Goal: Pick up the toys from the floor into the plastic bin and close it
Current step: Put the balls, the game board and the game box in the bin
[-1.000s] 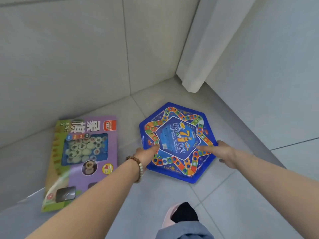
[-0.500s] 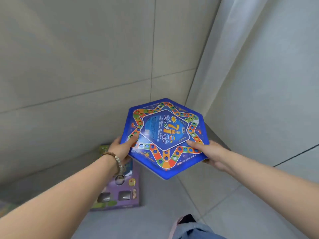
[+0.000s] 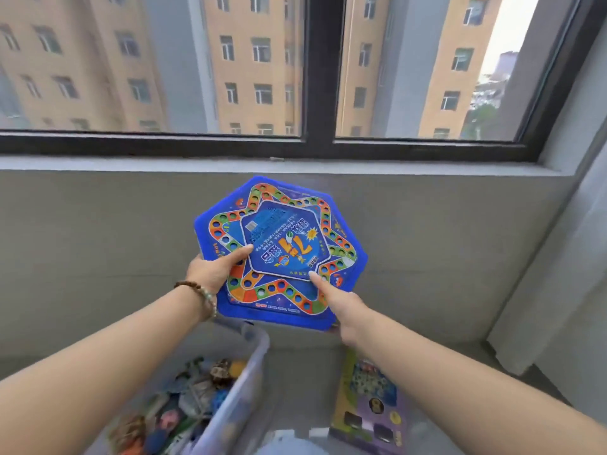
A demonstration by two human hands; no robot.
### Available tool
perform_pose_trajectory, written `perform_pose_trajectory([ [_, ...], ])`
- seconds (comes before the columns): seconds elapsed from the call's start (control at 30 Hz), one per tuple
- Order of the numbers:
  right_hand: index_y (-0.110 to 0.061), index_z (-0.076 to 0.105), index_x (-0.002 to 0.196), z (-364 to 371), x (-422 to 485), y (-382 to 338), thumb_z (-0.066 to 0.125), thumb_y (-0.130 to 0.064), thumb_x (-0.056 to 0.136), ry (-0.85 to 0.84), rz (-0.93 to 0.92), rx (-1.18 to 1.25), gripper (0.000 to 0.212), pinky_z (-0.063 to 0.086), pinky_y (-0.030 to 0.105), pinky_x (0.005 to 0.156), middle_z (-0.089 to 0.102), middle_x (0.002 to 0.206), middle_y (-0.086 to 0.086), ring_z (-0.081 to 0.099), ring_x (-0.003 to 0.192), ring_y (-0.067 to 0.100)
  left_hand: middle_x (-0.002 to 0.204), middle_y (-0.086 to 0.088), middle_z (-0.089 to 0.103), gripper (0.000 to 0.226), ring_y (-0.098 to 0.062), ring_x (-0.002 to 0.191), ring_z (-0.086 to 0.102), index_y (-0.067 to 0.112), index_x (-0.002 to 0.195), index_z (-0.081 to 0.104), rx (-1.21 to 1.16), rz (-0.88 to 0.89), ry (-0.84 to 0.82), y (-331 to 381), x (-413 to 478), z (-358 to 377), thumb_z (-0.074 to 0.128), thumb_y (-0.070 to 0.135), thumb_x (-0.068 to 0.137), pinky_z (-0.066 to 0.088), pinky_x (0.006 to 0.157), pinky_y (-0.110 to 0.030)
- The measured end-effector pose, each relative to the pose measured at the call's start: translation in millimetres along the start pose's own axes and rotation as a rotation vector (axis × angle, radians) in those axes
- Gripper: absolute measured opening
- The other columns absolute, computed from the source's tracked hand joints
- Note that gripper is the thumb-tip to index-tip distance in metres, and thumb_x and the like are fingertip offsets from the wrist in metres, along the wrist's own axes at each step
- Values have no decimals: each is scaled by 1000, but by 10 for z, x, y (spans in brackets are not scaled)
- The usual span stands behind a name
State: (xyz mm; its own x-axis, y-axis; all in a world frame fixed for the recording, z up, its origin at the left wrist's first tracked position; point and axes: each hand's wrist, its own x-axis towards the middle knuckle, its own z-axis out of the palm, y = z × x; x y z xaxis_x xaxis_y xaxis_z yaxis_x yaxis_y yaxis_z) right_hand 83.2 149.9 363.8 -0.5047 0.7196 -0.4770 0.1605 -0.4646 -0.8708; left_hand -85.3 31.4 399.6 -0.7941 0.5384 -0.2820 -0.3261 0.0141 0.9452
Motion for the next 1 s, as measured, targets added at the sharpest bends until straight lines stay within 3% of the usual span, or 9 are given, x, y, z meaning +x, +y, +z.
perform_pose_trajectory([
  [0.1, -17, 61, 115, 734, -74, 146, 77, -43, 71, -174, 65, -70, 53, 49, 26, 55, 72, 104, 6, 68, 79, 19, 95, -11, 73, 67, -31, 79, 71, 14, 113, 60, 14, 43, 93, 196, -103, -800, 88, 25, 54, 57, 68, -50],
  [0.17, -15, 60, 115, 1142, -91, 377, 75, -41, 75, -273, 121, -139, 50, 50, 28, 57, 71, 105, 6, 67, 80, 20, 95, -11, 73, 65, -32, 80, 71, 14, 111, 60, 32, 40, 153, 196, -160, -1291, 88, 25, 54, 56, 71, -53],
  [0.27, -14, 49, 128, 1579, -98, 772, 71, -44, 78, -382, 178, -310, 63, 50, 32, 75, 61, 125, 6, 61, 100, 22, 94, -12, 72, 53, -33, 80, 70, 17, 101, 59, 78, 17, 220, 24, -200, -1907, 87, 25, 57, 55, 74, -55],
  [0.33, -11, 29, 141, 1708, 13, 1017, 71, -46, 77, -355, 127, -501, 85, 45, 36, 91, 50, 135, 7, 54, 114, 24, 92, -11, 72, 42, -30, 76, 69, 17, 96, 59, 124, 10, 276, -171, -210, -2210, 84, 26, 63, 57, 70, -47],
  [0.4, -9, 15, 146, 1712, 120, 1139, 71, -44, 78, -315, 14, -687, 95, 45, 35, 96, 46, 138, 10, 53, 112, 22, 89, -8, 71, 35, -25, 72, 68, 16, 94, 61, 163, 10, 341, -431, -197, -2412, 81, 31, 69, 57, 64, -38],
  [0.57, -8, 26, 145, 1464, 391, 1179, 62, -47, 84, -432, -102, -1145, 81, 34, 28, 106, 36, 149, 7, 41, 133, 22, 81, -5, 70, 32, -20, 64, 67, 17, 92, 59, 174, -77, 381, -1172, -34, -2522, 69, 44, 78, 51, 50, -27],
  [0.73, -26, 34, 143, 1278, 773, 1354, 53, -58, 85, -503, -354, -1583, 69, 19, 40, 116, 30, 153, -1, 19, 144, 22, 84, -11, 72, 45, -29, 70, 70, 10, 97, 60, 198, -227, 324, -1734, 282, -2452, 68, 50, 76, 58, 63, -39],
  [0.87, -40, 29, 143, 1221, 996, 1642, 47, -68, 82, -556, -285, -1699, 70, 1, 46, 117, 13, 158, -5, -4, 147, 21, 91, -12, 72, 49, -30, 76, 70, 16, 98, 59, 170, -339, 379, -2047, 477, -2608, 65, 59, 74, 58, 68, -41],
  [1.0, -40, 36, 139, 1224, 1111, 1789, 45, -67, 84, -574, -286, -1699, 63, -5, 48, 115, 6, 158, -7, -17, 145, 20, 97, -14, 71, 62, -33, 81, 69, 15, 108, 58, 224, -455, 413, -2387, 560, -2847, 64, 64, 71, 57, 76, -46],
])
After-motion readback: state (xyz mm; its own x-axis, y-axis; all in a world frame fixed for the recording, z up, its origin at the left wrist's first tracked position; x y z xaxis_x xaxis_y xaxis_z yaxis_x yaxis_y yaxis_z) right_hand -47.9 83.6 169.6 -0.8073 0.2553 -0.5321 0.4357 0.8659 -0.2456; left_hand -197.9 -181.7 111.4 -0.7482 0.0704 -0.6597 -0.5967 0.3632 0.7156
